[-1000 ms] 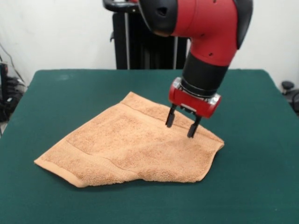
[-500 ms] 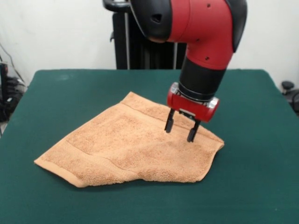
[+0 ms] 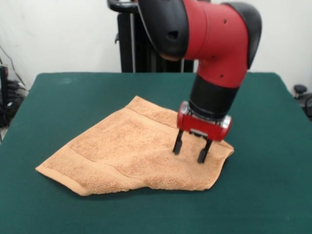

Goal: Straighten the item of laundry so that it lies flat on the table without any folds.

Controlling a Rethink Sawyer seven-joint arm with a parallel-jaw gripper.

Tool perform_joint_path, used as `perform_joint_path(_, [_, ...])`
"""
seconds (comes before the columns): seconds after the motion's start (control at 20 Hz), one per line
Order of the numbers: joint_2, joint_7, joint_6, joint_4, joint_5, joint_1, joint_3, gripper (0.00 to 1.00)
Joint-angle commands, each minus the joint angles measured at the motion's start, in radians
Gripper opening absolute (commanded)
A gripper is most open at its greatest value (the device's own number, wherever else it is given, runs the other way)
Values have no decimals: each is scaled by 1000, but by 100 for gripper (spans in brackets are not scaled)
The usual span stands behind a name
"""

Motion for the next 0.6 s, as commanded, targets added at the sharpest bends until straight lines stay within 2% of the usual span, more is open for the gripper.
perform_joint_path(0.05, [192, -365, 116, -173, -71, 41, 122, 100])
perform_joint_path(0.4, [248, -436, 126, -243, -86, 23, 163, 100])
perform_joint_path(0.6, [228, -443, 114, -204, -88, 15, 170, 100])
